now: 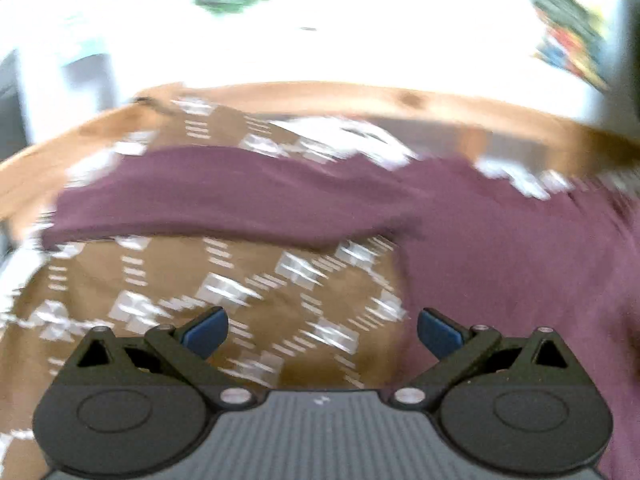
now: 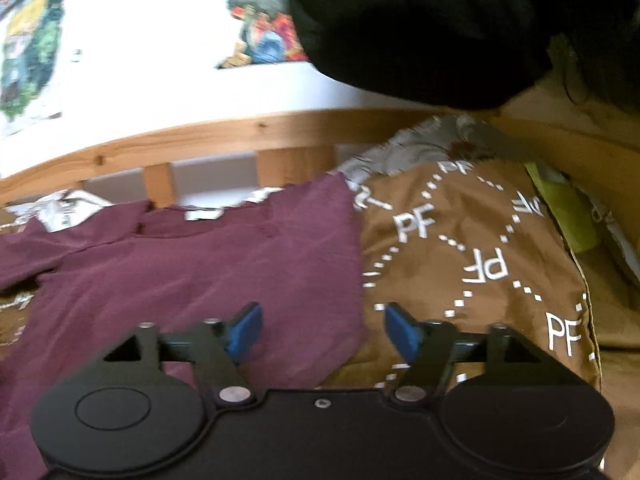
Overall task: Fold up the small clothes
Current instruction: 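Grasp the cuff of the other sleeve with the left gripper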
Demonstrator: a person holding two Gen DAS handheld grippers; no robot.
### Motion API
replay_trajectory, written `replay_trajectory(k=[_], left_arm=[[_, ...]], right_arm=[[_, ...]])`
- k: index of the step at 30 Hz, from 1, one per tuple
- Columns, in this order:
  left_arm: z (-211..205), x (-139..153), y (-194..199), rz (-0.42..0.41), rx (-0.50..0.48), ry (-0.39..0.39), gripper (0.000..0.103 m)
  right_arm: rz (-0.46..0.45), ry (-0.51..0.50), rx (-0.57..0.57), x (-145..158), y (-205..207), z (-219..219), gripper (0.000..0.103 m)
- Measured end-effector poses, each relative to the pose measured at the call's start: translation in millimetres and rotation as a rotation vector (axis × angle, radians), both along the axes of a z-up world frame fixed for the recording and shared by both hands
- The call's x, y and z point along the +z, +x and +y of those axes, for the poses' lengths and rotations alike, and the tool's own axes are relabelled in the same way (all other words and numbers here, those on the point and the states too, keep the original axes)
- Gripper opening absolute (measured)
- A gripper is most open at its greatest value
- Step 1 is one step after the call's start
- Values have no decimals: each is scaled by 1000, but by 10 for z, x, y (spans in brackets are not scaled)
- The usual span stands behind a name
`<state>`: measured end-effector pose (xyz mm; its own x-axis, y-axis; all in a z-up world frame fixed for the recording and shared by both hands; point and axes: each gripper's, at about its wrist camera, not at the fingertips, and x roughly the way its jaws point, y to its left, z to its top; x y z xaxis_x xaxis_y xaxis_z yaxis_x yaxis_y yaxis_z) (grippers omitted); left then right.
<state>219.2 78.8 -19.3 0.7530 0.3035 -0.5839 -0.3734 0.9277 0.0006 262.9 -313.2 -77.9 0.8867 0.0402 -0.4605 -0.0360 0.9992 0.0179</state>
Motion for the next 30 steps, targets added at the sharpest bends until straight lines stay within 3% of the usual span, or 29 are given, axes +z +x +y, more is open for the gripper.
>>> replay_trajectory(k=[4,9,12,18,21,24,26,29,30], left_arm=[[695,275,-160,-94,201,-141,102],[1521,421,-282,-170,349,-302,102],[1879,337,-286,-184,396,-374,102],[2348,-41,-200,-220,528,-584,100],[2311,-88,-141,-232,568,-560,94],[2249,-95,-122,-248,632,-513,72],[2213,-111,-113,-269,658,-488,36],[2147,-87,-111,-303,666,-441,11],[2121,-80,-113,-314,667,-425,9]], right_arm=[[-6,5,79,128,-197,205,98],[29,77,109,244,-418,488,102],[60,106,136,254,-591,630,102],[111,55,203,114,-703,857,102],[148,67,209,2,-643,882,102],[180,96,207,-71,-581,870,102],[179,104,209,-100,-566,863,102],[156,98,207,-101,-572,853,102],[149,101,207,-95,-569,851,102]])
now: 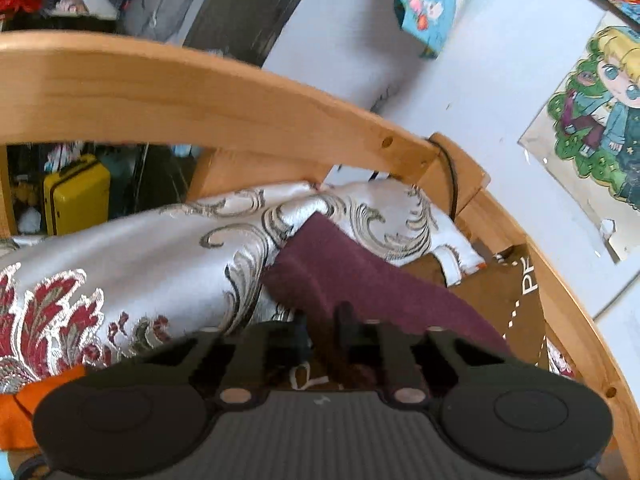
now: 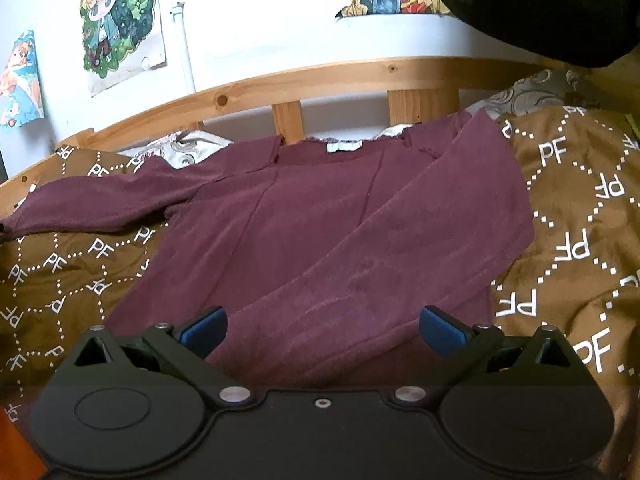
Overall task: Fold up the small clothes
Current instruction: 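Grasp the cuff of the other sleeve with the left gripper, then lay the sleeve across the shirt body with the left gripper and release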
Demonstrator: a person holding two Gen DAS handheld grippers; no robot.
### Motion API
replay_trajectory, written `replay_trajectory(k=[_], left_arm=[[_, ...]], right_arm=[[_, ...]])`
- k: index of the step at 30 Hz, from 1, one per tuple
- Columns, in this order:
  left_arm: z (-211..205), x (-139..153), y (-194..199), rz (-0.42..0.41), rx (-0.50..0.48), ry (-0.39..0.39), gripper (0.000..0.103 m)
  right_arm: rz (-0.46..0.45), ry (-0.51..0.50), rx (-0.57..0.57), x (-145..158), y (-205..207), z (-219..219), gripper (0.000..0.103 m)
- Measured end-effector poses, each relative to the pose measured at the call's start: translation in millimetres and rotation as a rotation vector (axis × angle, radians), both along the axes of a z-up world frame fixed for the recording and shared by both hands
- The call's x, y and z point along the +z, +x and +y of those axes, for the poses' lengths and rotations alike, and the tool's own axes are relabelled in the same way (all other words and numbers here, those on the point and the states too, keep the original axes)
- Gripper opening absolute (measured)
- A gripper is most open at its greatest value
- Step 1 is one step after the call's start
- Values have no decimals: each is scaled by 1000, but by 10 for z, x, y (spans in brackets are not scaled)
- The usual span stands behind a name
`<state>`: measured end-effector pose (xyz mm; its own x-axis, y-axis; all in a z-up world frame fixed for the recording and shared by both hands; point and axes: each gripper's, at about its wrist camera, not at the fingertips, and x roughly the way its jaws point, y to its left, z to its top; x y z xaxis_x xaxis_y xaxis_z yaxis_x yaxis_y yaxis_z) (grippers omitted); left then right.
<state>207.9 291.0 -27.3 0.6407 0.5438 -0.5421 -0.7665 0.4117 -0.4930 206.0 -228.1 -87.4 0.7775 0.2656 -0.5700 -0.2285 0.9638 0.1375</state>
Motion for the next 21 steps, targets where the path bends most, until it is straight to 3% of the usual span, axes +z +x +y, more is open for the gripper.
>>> replay_trajectory(k=[3,6,11,18,21], left_arm=[[-84,60,-51,-27,11,61,5],[-224,187,-65,-60,-3,171,5],[-606,420,-77,-181,-118,387,4],[-1543,800,62,-429,-560,654,4],[-1976,799,113,-475,-775,694,4]], right_arm=[[-5,9,2,10,13,3,102],[-10,4,10,20,5,19,102],[-35,-5,28,58,-26,47,102],[-85,2,12,157,-35,28,102],[-107,3,-36,210,-31,-58,102]])
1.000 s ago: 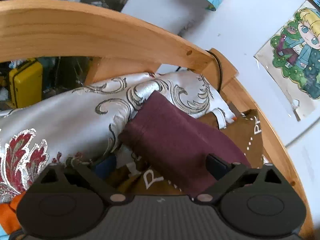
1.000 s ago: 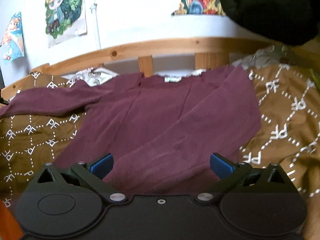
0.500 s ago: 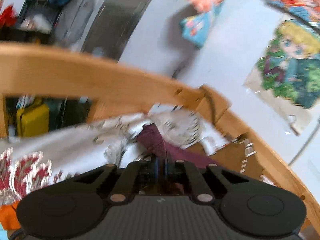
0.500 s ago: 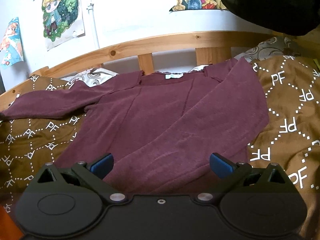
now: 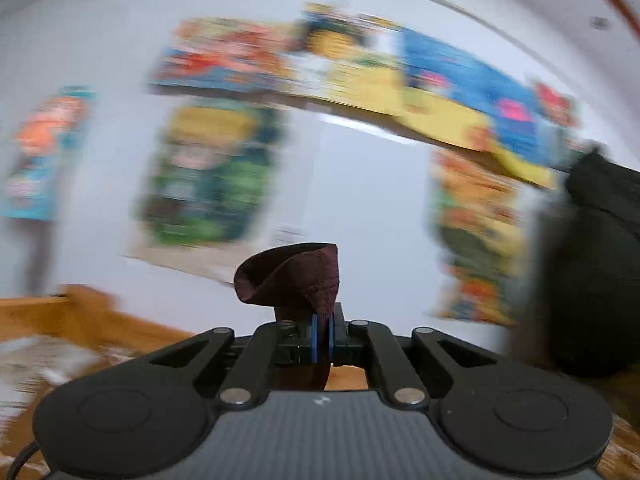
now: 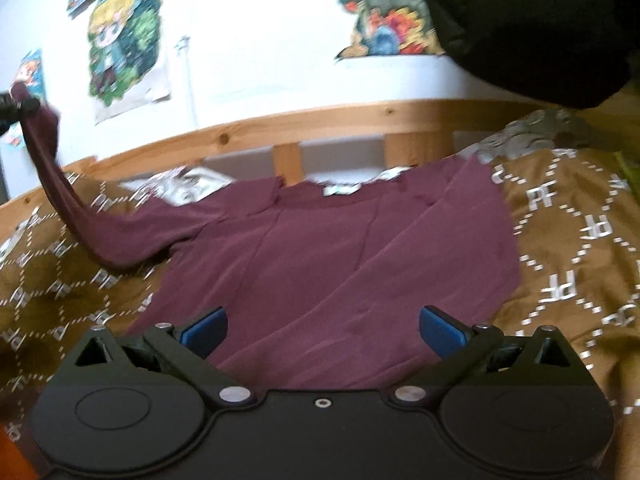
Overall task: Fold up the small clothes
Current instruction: 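Lay the sleeve across the shirt body with the left gripper and release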
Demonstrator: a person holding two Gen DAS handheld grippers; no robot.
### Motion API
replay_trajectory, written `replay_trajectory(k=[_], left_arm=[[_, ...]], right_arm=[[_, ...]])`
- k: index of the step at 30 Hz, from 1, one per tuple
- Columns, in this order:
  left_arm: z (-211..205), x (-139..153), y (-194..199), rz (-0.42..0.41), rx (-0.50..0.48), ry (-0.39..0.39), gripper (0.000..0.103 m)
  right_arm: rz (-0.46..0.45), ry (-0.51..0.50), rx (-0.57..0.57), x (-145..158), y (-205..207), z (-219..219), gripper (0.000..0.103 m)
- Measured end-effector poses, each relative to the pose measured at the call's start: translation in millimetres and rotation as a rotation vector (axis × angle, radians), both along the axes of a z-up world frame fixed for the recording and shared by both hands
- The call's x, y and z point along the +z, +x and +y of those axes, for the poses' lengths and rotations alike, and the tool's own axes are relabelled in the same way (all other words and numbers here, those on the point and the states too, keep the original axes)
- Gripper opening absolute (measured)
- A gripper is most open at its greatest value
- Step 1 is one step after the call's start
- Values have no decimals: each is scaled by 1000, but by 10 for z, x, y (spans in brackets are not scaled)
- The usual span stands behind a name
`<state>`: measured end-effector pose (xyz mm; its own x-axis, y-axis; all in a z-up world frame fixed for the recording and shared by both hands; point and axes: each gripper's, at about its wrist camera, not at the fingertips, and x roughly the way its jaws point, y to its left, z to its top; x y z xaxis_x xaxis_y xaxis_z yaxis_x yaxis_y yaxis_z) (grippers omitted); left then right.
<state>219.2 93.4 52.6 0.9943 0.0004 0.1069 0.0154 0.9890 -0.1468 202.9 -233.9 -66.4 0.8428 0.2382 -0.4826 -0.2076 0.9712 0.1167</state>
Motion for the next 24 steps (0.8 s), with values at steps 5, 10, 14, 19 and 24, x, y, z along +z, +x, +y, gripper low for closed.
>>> replay_trajectory(k=[5,10,14,19,24], left_arm=[[-518,-294,23,127,-248,35,4],[-899,-664,-60,238,-407,131,4],[-1082,-919,-88,319,-482,181,4],[-1144,-1101,-86,398,-530,173,4],[-1183,-1194,-43,462,-572,182,4]], right_arm=[[-12,-1,-129,75,45,-233,102],[-1,39,-214,93,88,-465,102],[2,59,-246,96,93,-568,102],[18,82,-266,85,114,-630,102],[33,95,-268,69,121,-639,102]])
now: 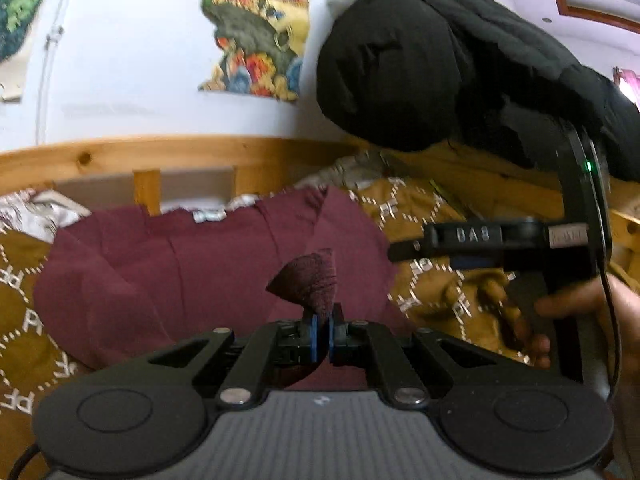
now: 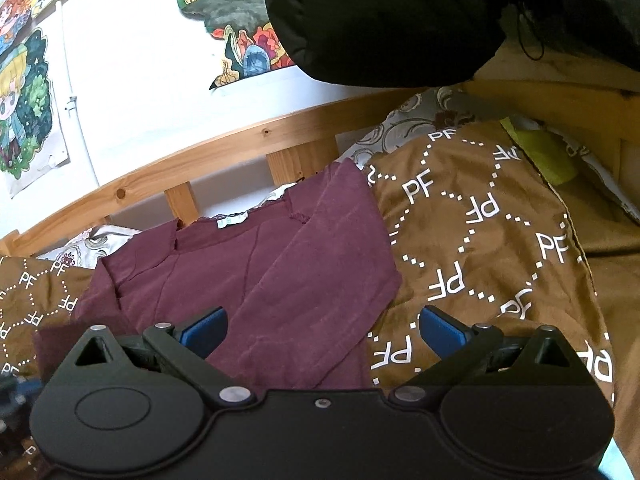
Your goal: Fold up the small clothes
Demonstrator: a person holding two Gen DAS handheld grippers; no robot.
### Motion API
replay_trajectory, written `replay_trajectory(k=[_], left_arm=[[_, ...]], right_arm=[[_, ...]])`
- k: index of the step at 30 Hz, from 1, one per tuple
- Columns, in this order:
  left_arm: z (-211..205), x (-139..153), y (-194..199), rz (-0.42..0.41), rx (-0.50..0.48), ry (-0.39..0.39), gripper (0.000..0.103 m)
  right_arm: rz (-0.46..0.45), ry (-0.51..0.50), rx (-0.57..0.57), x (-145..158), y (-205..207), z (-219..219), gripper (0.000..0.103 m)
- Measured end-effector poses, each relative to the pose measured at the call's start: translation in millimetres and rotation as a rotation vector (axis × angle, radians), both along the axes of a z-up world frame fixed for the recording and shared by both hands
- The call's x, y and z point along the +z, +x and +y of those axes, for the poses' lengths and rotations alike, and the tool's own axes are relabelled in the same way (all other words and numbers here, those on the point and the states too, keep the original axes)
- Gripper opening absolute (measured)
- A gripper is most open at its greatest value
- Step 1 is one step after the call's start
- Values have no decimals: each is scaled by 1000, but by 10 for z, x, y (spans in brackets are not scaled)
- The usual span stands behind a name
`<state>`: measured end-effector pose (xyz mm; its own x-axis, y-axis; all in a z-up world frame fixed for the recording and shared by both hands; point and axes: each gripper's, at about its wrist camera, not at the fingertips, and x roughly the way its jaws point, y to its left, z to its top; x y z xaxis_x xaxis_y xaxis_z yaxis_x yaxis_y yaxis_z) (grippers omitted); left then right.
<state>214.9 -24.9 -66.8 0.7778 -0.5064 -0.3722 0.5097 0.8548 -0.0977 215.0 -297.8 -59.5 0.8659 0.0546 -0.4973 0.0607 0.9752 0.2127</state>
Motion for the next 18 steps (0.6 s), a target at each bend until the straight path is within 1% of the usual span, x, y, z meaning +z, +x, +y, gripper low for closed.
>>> replay_trajectory(k=[3,6,7,8,9,10,11,13,14,17,18], left_arm=[[-10,-80,18,61,-39,12,5],[12,-116,36,118,-69,3,9],[21,-116,32,128,-78,1,19],[35,-110,21,137,-85,-1,36],[47,-100,13,143,-94,-7,48],[69,-84,-5,145,-98,-17,65],[96,-59,-22,145,-102,-32,71],[167,-4,-32,155,-104,-63,73],[205,31,-29,158,-91,-74,75],[391,95,35,152,19,-106,84],[466,109,72,152,61,-119,84]], right_arm=[[5,5,0,-3,4,3,102],[11,9,-1,-16,17,-19,102],[14,12,-2,-26,21,-30,102],[19,16,-3,-36,27,-38,102],[24,22,-4,-48,33,-51,102],[29,29,-4,-61,36,-63,102],[35,34,-3,-76,43,-73,102],[46,42,2,-100,50,-80,102],[50,49,5,-112,52,-78,102],[70,75,40,-161,60,-39,102],[80,80,61,-183,60,-10,99]])
